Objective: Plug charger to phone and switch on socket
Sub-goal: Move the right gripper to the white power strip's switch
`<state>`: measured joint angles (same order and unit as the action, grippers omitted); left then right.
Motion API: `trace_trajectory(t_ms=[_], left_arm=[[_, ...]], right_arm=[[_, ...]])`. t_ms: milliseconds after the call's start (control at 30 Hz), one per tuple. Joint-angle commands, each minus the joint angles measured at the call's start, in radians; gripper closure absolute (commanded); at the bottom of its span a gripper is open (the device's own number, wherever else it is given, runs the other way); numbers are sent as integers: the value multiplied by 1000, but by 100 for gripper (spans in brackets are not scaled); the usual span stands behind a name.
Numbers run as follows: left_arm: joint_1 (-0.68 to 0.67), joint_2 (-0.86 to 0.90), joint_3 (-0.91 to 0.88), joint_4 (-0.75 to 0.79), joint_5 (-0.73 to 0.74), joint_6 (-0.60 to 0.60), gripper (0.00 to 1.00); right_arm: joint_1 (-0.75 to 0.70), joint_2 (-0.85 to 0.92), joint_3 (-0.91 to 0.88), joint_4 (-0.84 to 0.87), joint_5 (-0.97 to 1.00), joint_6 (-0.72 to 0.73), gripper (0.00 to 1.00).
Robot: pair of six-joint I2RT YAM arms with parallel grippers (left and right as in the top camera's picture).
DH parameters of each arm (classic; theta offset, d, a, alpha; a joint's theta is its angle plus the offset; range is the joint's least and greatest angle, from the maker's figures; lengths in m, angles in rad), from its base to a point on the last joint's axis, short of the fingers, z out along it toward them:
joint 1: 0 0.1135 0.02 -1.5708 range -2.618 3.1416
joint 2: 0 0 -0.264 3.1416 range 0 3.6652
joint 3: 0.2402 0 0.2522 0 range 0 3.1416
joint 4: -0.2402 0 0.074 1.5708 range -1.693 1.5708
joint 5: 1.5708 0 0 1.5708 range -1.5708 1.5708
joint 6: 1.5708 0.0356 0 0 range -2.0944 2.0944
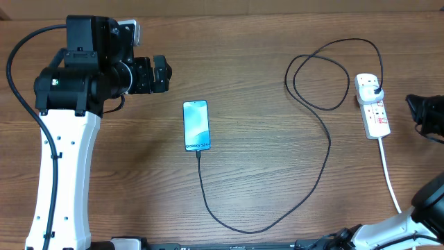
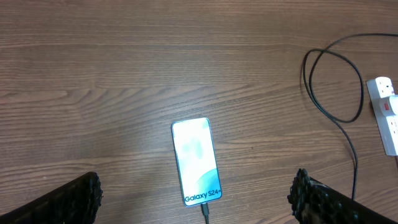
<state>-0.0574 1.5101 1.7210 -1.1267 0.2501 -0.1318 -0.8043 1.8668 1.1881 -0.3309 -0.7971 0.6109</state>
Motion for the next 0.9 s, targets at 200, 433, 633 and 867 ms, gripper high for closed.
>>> trace_trajectory(t_ms=[200, 433, 633, 867], left_arm=[[2, 6, -3, 2, 4, -3, 0], [2, 6, -3, 2, 4, -3, 0], [2, 6, -3, 2, 4, -3, 0], [2, 6, -3, 2, 4, -3, 0]], right_arm=[[13, 100, -6, 42, -17, 11, 96], [21, 175, -6, 92, -73, 0, 96], [51, 212, -6, 122, -72, -6, 96], [86, 217, -6, 139, -47, -5, 96]])
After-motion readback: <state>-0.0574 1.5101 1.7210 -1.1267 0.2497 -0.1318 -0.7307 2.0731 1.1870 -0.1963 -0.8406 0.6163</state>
